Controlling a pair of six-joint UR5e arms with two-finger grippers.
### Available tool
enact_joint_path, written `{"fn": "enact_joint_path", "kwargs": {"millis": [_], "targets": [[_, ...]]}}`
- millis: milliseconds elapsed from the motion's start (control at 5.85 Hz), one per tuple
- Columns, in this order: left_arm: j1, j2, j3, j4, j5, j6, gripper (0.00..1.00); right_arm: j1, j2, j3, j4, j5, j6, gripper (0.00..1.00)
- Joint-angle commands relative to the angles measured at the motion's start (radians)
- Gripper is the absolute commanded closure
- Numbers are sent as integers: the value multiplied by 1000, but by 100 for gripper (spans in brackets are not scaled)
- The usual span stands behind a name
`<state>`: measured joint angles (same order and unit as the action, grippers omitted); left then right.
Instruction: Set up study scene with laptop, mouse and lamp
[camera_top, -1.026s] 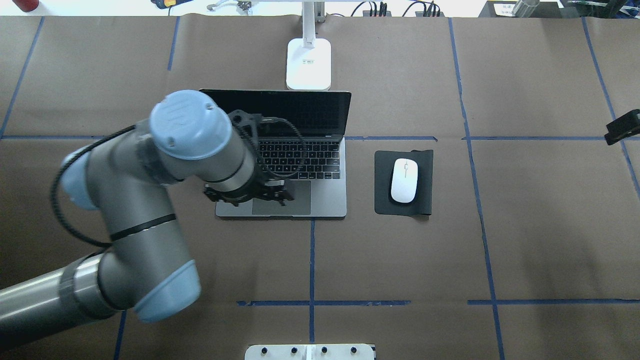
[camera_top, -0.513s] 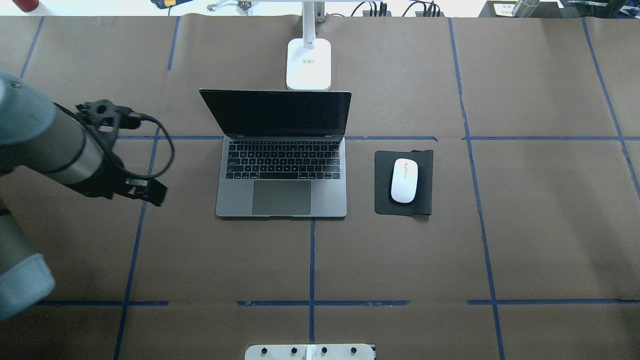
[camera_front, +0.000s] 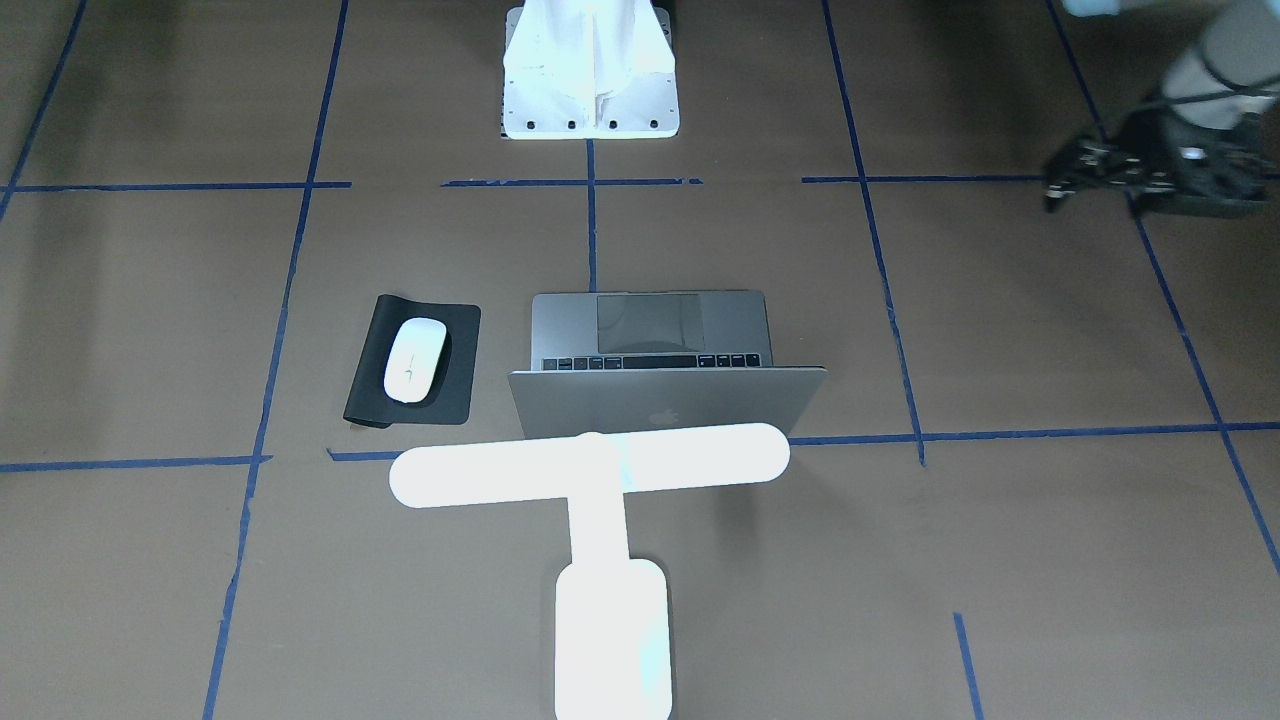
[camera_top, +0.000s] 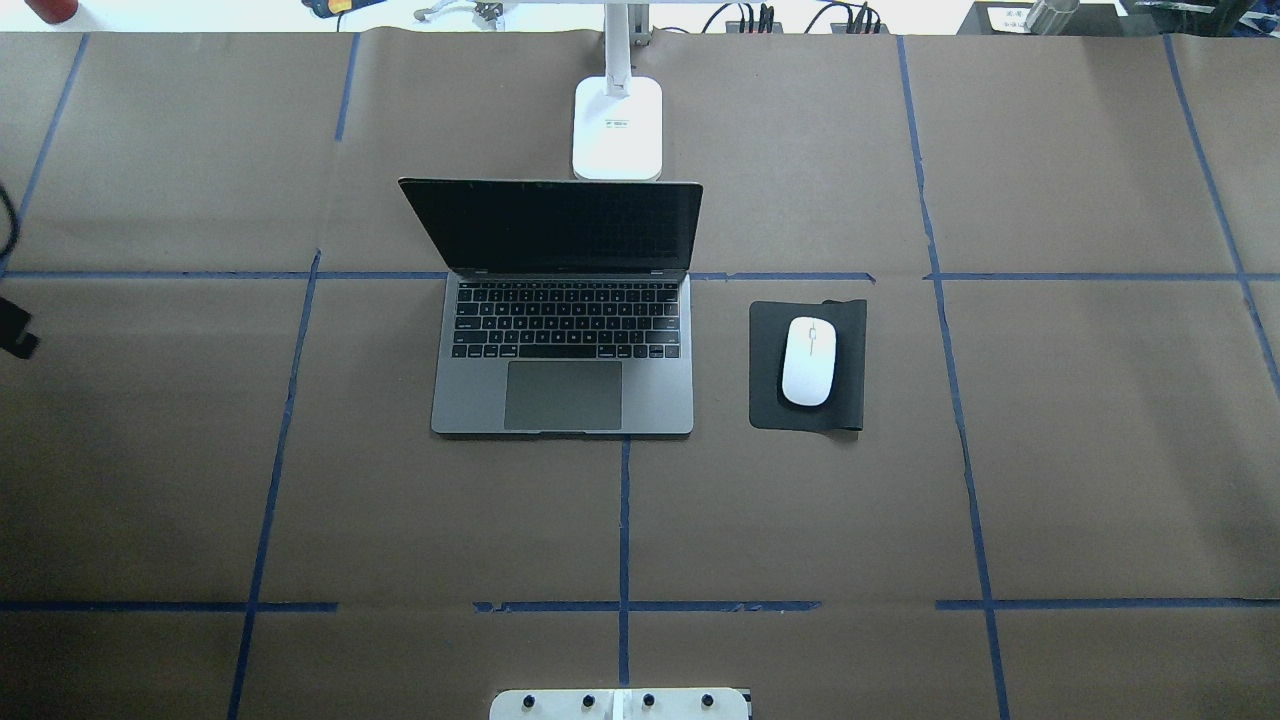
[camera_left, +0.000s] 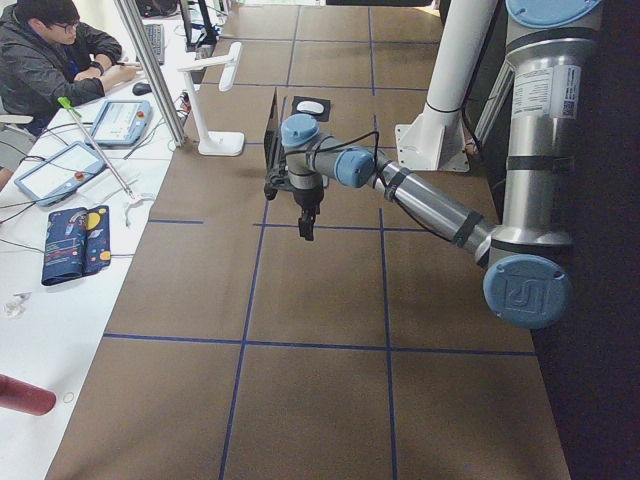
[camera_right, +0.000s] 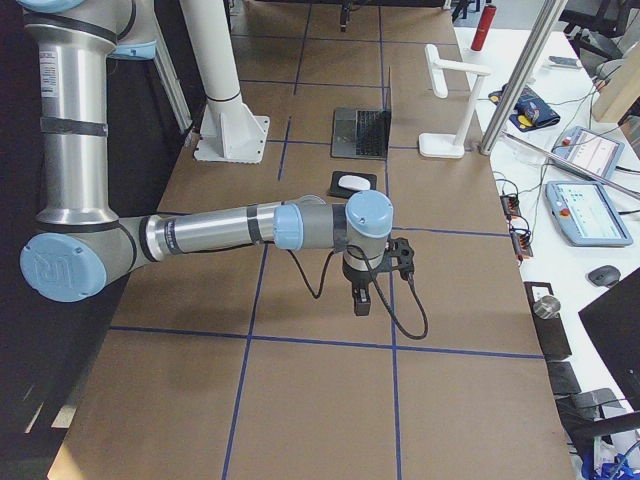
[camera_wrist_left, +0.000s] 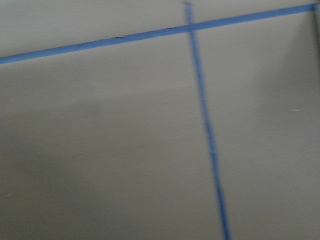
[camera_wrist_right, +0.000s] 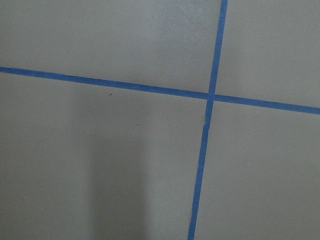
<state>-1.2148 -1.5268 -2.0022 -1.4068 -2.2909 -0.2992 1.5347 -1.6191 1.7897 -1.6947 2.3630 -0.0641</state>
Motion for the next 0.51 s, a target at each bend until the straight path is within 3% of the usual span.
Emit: {"fn": "enact_joint_path", "kwargs": {"millis": [0, 342], "targets": [[-222, 22, 290, -67, -38, 275, 0, 2, -2, -57, 1, 1, -2, 0], [-336, 24, 374, -132, -131, 383, 0, 2, 2, -58, 3, -1, -5, 0]]}}
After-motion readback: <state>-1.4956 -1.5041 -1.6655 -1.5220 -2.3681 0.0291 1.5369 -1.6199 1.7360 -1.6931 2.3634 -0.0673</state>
